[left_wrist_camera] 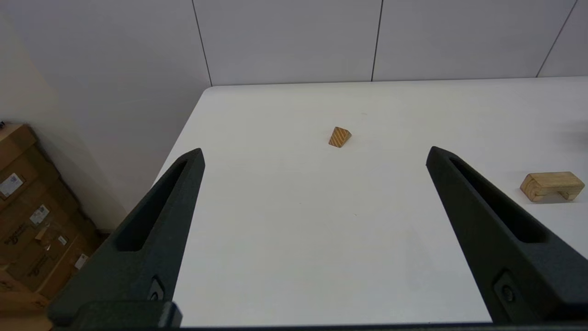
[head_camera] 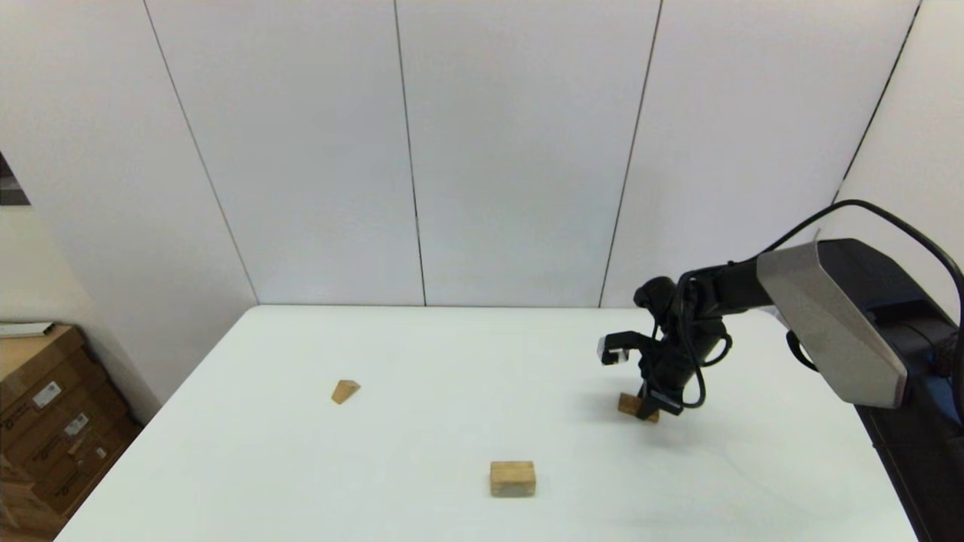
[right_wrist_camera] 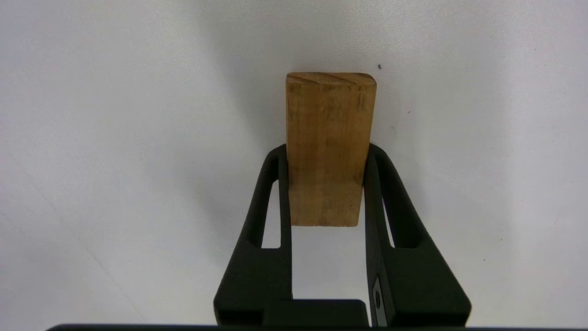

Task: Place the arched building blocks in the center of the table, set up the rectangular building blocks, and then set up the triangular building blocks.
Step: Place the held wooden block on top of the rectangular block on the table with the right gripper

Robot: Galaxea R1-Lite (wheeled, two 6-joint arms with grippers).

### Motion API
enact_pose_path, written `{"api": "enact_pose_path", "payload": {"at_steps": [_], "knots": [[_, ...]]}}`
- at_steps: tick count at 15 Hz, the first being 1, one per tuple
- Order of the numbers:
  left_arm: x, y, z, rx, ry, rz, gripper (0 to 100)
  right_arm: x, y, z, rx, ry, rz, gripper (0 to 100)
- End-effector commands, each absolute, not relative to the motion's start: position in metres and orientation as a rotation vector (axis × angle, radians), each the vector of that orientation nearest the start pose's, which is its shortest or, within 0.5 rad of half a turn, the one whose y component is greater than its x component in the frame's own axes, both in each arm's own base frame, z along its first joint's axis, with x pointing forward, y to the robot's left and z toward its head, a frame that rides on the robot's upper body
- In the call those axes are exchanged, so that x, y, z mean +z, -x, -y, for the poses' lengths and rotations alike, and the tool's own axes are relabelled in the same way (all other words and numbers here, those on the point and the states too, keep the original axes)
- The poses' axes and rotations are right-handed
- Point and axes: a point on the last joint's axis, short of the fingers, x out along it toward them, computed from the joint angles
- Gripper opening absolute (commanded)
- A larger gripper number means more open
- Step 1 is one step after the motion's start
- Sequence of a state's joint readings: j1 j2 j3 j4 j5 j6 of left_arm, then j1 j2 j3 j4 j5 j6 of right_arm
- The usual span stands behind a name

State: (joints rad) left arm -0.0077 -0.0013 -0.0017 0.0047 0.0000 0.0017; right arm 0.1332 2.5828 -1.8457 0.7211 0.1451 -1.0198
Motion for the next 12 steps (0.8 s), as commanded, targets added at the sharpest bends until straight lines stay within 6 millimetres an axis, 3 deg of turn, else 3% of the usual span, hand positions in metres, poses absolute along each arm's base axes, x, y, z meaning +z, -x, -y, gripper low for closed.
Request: {"api": "enact_pose_path", "payload": {"at_steps": [1, 5, 8, 12], "knots": [[0.075, 0.023, 0.000, -0.008, -0.002, -0.003, 100, 0.006, -0.440, -0.062, 0.943, 0.818, -1.192, 0], [0.075, 0.023, 0.000, -0.008, -0.002, -0.003, 100, 0.057, -0.429, -0.065, 0.932, 0.827, -1.139, 0], [0.075, 0.023, 0.000, -0.008, -0.002, -0.003, 100, 0.114, -0.406, -0.073, 0.951, 0.831, -1.081, 0], [0.075, 0.023, 0.000, -0.008, -0.002, -0.003, 100, 0.162, -0.367, -0.108, 1.033, 0.885, -1.053, 0]]}}
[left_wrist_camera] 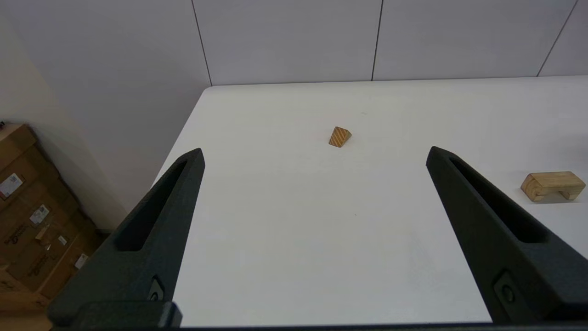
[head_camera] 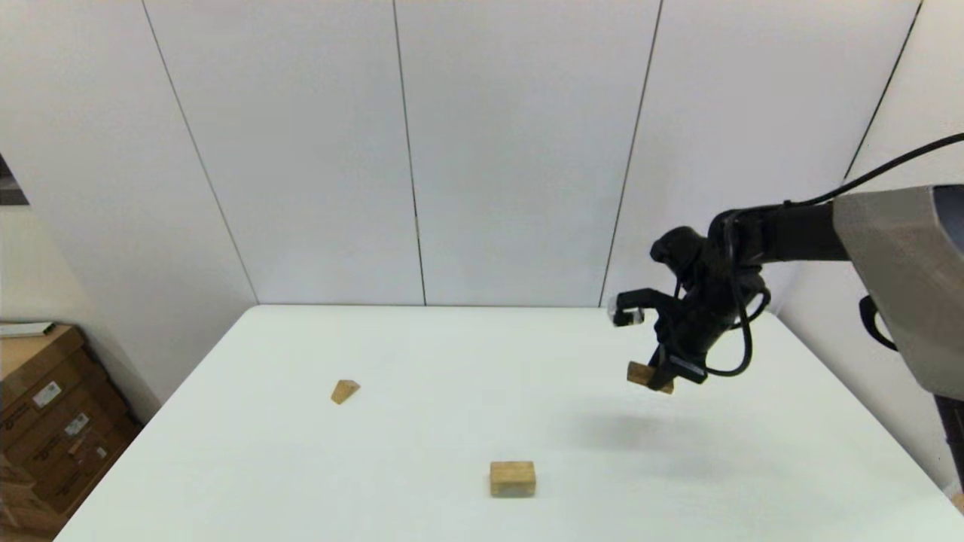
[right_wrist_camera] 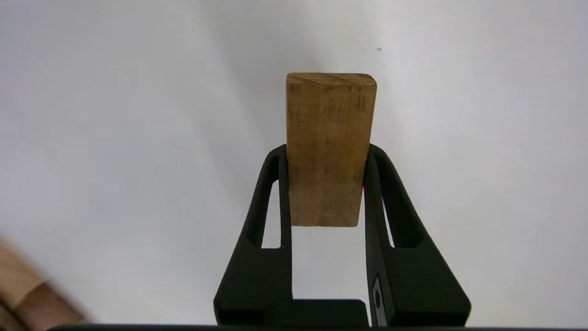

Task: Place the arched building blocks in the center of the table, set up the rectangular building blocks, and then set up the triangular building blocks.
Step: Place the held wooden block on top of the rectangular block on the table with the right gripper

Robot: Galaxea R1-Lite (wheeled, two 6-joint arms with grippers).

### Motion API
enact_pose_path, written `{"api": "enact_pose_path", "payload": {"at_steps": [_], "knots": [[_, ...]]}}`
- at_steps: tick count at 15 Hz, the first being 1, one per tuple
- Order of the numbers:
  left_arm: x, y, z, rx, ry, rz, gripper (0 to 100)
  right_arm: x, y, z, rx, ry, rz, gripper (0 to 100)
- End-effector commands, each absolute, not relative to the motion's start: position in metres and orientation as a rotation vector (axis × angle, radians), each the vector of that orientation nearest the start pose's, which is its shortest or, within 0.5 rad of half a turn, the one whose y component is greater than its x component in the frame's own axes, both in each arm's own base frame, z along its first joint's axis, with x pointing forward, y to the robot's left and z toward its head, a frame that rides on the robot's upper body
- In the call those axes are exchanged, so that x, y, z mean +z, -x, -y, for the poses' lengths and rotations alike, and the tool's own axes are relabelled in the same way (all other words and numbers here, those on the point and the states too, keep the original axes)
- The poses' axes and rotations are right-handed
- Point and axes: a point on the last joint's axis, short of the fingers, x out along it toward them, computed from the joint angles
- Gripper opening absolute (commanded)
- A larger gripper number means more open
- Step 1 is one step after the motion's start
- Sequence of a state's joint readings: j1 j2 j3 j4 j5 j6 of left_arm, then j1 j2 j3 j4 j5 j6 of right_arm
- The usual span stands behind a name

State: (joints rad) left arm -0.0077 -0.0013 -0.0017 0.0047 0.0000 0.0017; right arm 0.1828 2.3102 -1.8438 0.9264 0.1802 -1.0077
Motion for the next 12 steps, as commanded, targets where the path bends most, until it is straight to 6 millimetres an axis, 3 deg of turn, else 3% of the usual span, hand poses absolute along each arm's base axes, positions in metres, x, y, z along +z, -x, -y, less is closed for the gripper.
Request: {"api": "enact_pose_path", "payload": {"at_steps": [1, 6, 12], "knots": [[0.075, 0.023, 0.000, -0.008, -0.002, -0.003, 100, 0.168, -0.358, -0.120, 1.061, 0.905, -1.038, 0], [0.075, 0.023, 0.000, -0.008, -0.002, -0.003, 100, 0.160, -0.331, -0.189, 1.210, 0.996, -1.003, 0], [0.075, 0.023, 0.000, -0.008, -0.002, -0.003, 100, 0.121, -0.321, -0.239, 1.337, 1.069, -1.043, 0]]}}
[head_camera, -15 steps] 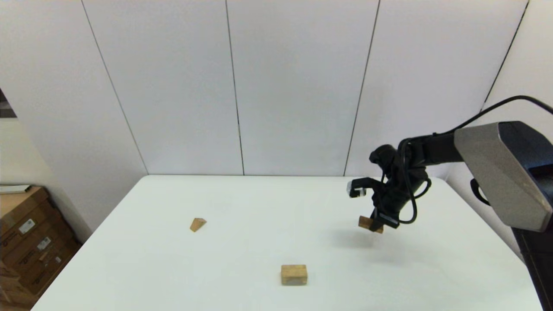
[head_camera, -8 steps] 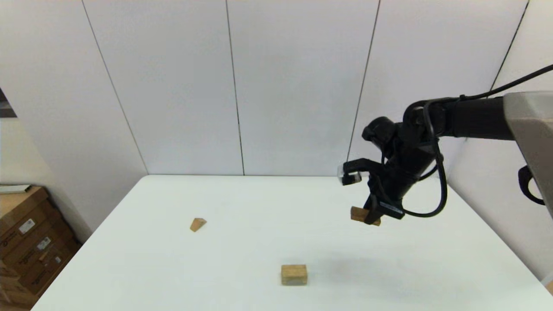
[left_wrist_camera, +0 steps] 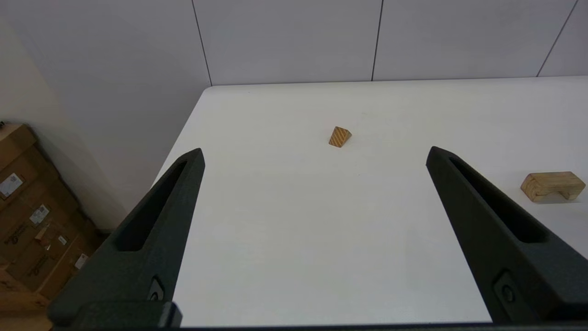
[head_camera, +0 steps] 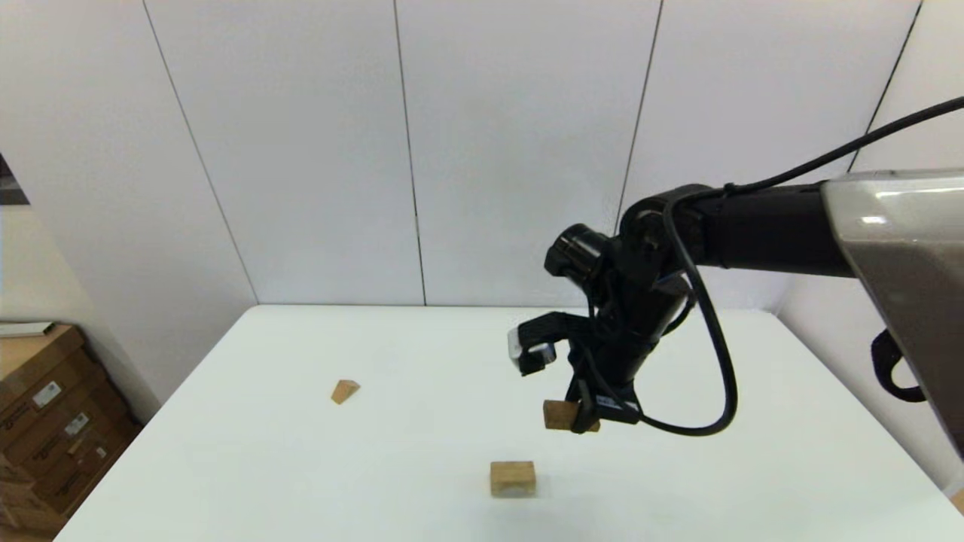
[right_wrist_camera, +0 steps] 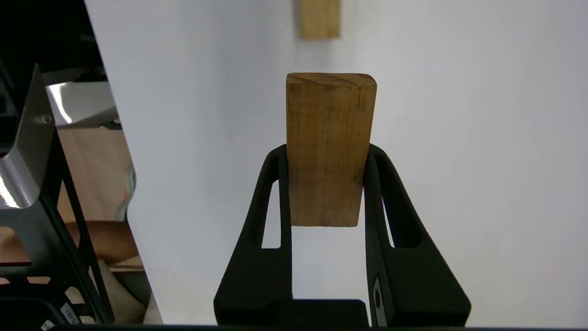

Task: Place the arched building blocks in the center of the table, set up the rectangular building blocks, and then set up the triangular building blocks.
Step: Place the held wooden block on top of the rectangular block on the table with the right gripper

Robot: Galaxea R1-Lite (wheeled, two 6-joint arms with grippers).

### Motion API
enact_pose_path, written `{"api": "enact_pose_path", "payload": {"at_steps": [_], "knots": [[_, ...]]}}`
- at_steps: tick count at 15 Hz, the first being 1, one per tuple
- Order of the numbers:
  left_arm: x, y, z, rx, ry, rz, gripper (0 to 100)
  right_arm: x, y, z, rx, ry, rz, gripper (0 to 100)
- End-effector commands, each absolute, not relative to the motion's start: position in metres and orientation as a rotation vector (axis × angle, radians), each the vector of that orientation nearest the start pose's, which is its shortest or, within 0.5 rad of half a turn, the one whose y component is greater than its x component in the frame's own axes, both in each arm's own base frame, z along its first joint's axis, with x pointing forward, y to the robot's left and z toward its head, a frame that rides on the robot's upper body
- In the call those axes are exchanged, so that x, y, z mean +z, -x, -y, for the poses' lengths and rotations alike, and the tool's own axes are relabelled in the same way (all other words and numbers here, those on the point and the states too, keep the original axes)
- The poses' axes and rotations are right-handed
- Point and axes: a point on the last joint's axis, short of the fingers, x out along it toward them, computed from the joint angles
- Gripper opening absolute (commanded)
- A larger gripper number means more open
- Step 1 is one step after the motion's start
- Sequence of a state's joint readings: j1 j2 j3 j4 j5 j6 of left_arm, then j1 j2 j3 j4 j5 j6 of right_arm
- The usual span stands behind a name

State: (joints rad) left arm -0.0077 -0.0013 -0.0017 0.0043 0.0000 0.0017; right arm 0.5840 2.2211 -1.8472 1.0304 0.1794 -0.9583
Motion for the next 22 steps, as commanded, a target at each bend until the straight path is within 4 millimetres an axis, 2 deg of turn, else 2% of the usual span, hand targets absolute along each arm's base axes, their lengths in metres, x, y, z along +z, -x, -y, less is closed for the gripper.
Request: {"api": "enact_pose_path", "payload": {"at_steps": [1, 6, 12, 18, 22], "knots": [[0.075, 0.023, 0.000, -0.008, -0.002, -0.003, 100, 0.113, -0.323, -0.247, 1.350, 1.078, -1.047, 0], [0.075, 0.023, 0.000, -0.008, -0.002, -0.003, 100, 0.079, -0.327, -0.272, 1.387, 1.103, -1.062, 0], [0.075, 0.023, 0.000, -0.008, -0.002, -0.003, 100, 0.058, -0.322, -0.294, 1.345, 1.065, -1.071, 0], [0.075, 0.023, 0.000, -0.008, -0.002, -0.003, 100, 0.044, -0.328, -0.297, 1.327, 1.056, -1.067, 0], [0.075, 0.023, 0.000, -0.008, -0.002, -0.003, 100, 0.042, -0.332, -0.293, 1.317, 1.050, -1.077, 0]]}}
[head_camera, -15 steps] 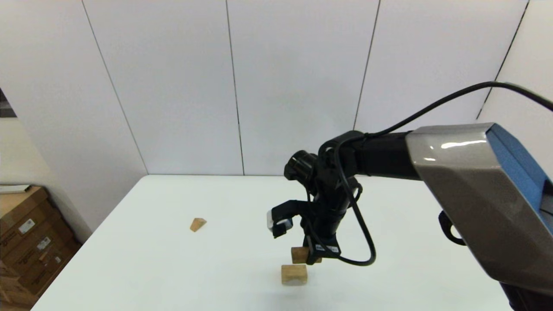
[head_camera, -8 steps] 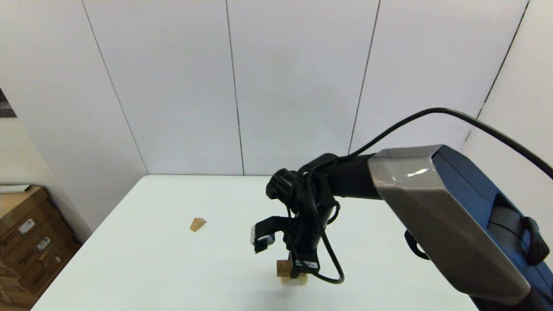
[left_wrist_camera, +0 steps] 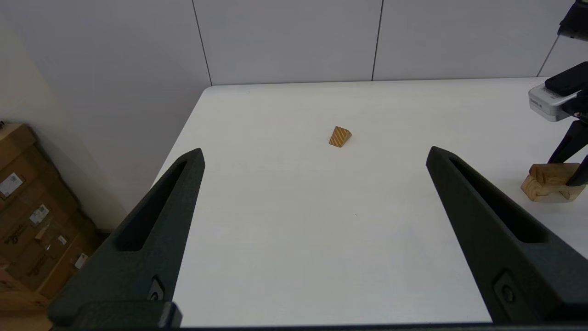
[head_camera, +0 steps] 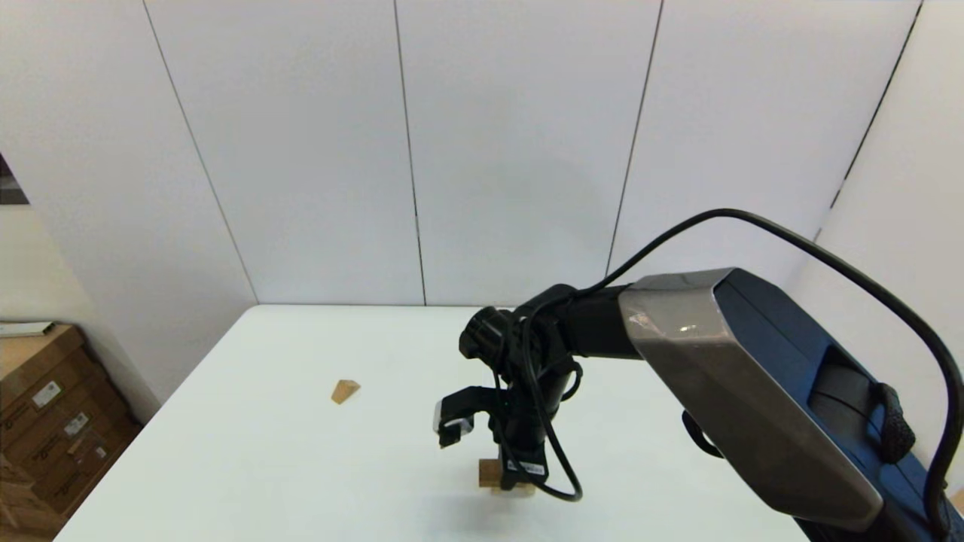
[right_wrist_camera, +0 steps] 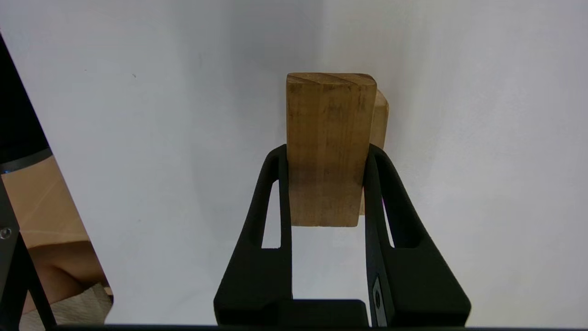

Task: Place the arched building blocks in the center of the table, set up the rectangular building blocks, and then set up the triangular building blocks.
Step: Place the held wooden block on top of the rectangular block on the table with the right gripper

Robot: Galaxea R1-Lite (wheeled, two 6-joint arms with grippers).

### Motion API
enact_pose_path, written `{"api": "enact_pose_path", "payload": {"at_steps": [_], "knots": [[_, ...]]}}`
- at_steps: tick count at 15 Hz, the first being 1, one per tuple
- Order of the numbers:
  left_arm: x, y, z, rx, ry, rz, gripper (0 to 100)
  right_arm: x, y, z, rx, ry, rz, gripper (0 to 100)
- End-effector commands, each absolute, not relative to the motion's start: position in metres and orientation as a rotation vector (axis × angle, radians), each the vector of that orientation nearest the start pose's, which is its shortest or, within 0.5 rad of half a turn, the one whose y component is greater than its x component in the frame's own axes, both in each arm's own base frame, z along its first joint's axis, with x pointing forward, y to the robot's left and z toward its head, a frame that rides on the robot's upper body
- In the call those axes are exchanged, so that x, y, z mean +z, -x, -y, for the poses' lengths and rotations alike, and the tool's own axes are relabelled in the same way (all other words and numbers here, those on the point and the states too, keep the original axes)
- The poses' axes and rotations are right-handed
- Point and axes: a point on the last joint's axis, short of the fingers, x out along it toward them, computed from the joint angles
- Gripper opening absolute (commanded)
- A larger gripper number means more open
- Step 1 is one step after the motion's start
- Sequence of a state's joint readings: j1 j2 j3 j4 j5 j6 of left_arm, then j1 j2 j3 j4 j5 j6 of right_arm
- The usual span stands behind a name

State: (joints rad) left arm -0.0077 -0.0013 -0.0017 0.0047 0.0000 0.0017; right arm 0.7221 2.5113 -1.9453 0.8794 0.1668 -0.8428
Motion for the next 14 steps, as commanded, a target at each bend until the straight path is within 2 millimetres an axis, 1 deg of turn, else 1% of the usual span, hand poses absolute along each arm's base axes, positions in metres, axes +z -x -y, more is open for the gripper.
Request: {"api": "enact_pose_path", "payload": {"at_steps": [1, 3, 8, 14], "knots": [[0.0754, 0.0229, -0.0002, -0.008, -0.002, -0.003, 100, 0.0413, -0.3333, -0.2916, 1.313, 1.046, -1.083, 0], [0.0753, 0.0229, -0.0002, -0.008, -0.002, -0.005, 100, 0.0399, -0.3367, -0.2881, 1.279, 1.067, -1.092, 0], [0.0754, 0.0229, -0.0002, -0.008, -0.002, -0.003, 100, 0.0399, -0.3416, -0.2825, 1.265, 1.058, -1.097, 0], [0.0753, 0.0229, -0.0002, -0.008, -0.002, -0.005, 100, 0.0399, -0.3415, -0.2824, 1.264, 1.053, -1.101, 0]]}}
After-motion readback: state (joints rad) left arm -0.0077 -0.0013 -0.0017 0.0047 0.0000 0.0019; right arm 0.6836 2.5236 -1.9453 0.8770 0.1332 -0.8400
